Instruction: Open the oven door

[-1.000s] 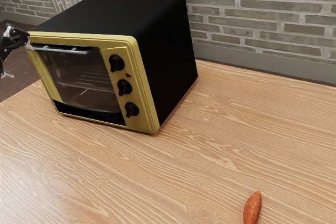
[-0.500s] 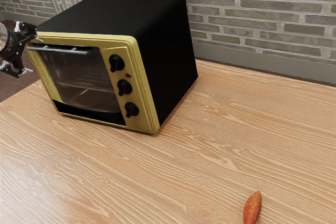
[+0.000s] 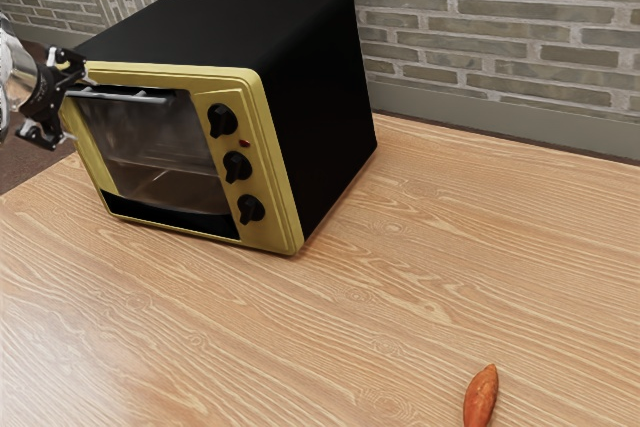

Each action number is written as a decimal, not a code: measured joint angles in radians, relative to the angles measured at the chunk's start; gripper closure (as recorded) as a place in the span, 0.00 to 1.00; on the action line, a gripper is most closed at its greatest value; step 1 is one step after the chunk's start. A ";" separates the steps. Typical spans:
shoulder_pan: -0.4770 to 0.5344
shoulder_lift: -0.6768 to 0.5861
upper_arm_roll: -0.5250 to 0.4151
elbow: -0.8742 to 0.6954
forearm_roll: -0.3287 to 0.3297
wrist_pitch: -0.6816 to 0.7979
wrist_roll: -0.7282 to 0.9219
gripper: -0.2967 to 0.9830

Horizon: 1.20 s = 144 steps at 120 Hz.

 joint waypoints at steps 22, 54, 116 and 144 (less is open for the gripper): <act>0.004 0.013 0.000 -0.010 0.004 0.010 -0.002 0.23; 0.012 -0.016 -0.001 -0.073 -0.006 0.032 -0.004 0.23; 0.216 -0.753 -0.072 -0.809 0.038 0.080 -0.007 0.23; 0.104 -0.622 -0.310 -0.249 0.120 -0.217 -0.010 0.24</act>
